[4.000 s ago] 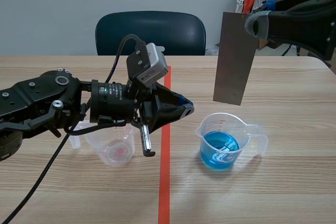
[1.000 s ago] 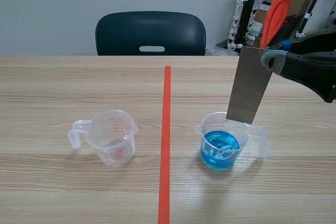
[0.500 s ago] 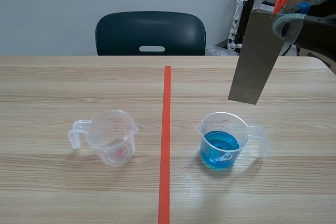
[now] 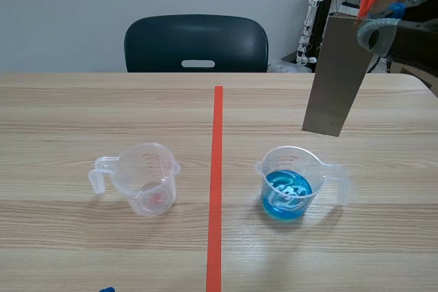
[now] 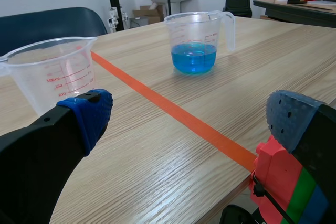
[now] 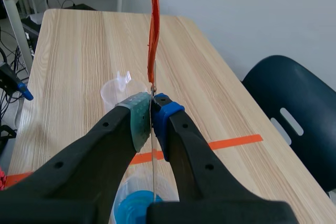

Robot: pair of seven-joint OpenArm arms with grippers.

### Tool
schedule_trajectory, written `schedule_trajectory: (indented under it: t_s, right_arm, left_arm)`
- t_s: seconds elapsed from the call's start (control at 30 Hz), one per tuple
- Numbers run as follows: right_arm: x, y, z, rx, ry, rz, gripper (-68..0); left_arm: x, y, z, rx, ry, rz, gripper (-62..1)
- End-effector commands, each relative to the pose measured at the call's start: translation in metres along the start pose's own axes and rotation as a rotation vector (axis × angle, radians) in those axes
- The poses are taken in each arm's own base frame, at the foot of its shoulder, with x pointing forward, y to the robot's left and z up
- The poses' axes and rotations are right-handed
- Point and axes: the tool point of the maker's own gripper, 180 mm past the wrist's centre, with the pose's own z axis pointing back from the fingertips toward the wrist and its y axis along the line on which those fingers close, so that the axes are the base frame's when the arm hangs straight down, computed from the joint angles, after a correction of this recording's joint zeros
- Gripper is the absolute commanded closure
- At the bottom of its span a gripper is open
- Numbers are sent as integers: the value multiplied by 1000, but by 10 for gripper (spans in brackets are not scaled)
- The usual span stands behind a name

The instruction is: Do the redox reaction experiment. lower the plate into the blue solution

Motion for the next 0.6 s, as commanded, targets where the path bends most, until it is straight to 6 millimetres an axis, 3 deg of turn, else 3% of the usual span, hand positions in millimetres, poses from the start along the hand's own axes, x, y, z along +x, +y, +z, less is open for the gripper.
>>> schedule_trajectory:
  t_s: [0.0, 0.37, 0.57]
  right_arm:
    - [13, -4, -2, -3, -38, 19, -6]
    - [-9, -13, -6, -59, -39, -17, -6]
    - [-17, -8, -12, -46, -34, -4, -6]
  left_arm:
    - [11, 2, -1, 4, -55, -7, -618]
    - [11, 2, -1, 4, -55, -7, -618]
    - [11, 2, -1, 4, -55, -7, -617]
